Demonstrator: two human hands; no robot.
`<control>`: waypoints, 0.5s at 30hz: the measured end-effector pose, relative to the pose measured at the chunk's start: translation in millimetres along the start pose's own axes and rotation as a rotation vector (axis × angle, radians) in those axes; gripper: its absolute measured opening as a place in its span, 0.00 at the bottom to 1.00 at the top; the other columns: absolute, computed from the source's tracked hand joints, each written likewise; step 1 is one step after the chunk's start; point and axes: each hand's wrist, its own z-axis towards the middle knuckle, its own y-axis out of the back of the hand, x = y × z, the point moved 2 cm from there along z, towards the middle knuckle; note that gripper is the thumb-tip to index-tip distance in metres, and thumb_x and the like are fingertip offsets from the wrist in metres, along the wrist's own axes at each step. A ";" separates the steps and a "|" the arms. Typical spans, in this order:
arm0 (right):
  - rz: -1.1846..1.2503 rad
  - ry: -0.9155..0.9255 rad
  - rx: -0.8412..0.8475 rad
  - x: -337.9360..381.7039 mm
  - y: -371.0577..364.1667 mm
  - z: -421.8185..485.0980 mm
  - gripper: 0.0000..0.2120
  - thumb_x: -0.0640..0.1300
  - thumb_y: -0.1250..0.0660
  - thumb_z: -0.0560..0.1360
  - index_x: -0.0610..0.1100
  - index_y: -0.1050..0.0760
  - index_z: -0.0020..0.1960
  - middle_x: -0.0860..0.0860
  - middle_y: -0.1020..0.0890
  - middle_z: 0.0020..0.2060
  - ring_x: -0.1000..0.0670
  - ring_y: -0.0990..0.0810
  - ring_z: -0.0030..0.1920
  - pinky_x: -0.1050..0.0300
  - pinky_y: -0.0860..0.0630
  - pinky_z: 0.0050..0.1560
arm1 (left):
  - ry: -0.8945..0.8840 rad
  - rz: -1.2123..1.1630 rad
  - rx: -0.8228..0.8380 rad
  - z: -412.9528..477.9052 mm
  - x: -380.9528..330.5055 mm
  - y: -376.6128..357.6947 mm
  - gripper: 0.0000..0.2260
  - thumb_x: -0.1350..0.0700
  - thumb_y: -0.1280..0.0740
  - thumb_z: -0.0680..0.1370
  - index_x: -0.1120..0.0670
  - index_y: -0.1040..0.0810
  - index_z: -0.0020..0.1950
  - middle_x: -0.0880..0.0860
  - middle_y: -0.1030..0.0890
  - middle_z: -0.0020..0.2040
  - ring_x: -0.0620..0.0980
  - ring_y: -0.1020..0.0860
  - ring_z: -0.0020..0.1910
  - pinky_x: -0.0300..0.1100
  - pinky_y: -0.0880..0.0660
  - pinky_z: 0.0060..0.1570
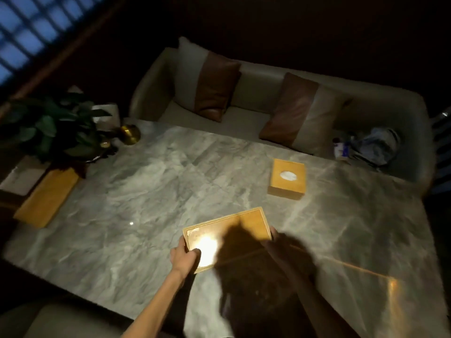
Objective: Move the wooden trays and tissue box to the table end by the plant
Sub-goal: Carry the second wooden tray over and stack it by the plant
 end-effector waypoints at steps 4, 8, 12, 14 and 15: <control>-0.051 0.105 0.038 109.1 -70.7 4.8 0.26 0.45 0.32 0.76 0.45 0.34 0.72 0.39 0.26 0.65 0.37 0.28 0.68 0.44 0.31 0.69 | -0.059 -0.017 -0.118 34.8 6.7 105.4 0.34 0.48 0.36 0.65 0.55 0.30 0.71 0.68 0.23 0.59 0.67 0.25 0.61 0.56 0.27 0.63; -0.131 0.128 0.128 203.8 -142.6 22.4 0.23 0.39 0.33 0.75 0.42 0.30 0.69 0.37 0.22 0.62 0.37 0.26 0.65 0.46 0.30 0.67 | 0.006 -0.013 -0.214 72.7 30.6 199.1 0.41 0.50 0.36 0.66 0.54 0.42 0.78 0.68 0.28 0.67 0.67 0.28 0.66 0.54 0.30 0.67; -0.138 0.154 0.160 287.1 -211.0 40.3 0.23 0.39 0.29 0.70 0.44 0.26 0.65 0.39 0.20 0.57 0.37 0.23 0.62 0.43 0.29 0.67 | 0.113 -0.086 -0.286 110.7 56.8 269.5 0.43 0.52 0.40 0.61 0.54 0.41 0.78 0.69 0.24 0.64 0.68 0.26 0.63 0.53 0.28 0.65; -0.147 0.193 0.196 321.4 -237.6 47.1 0.20 0.36 0.30 0.69 0.45 0.24 0.59 0.40 0.19 0.54 0.37 0.23 0.60 0.42 0.27 0.64 | 0.141 -0.124 -0.307 123.4 69.5 294.7 0.39 0.54 0.37 0.66 0.56 0.41 0.78 0.69 0.26 0.66 0.67 0.26 0.64 0.53 0.29 0.66; -0.155 0.211 0.214 336.2 -250.3 51.1 0.21 0.35 0.31 0.68 0.47 0.25 0.60 0.40 0.20 0.55 0.37 0.24 0.61 0.41 0.28 0.65 | 0.139 -0.146 -0.320 130.1 75.3 304.4 0.37 0.56 0.35 0.70 0.58 0.41 0.78 0.69 0.28 0.68 0.66 0.28 0.67 0.53 0.30 0.68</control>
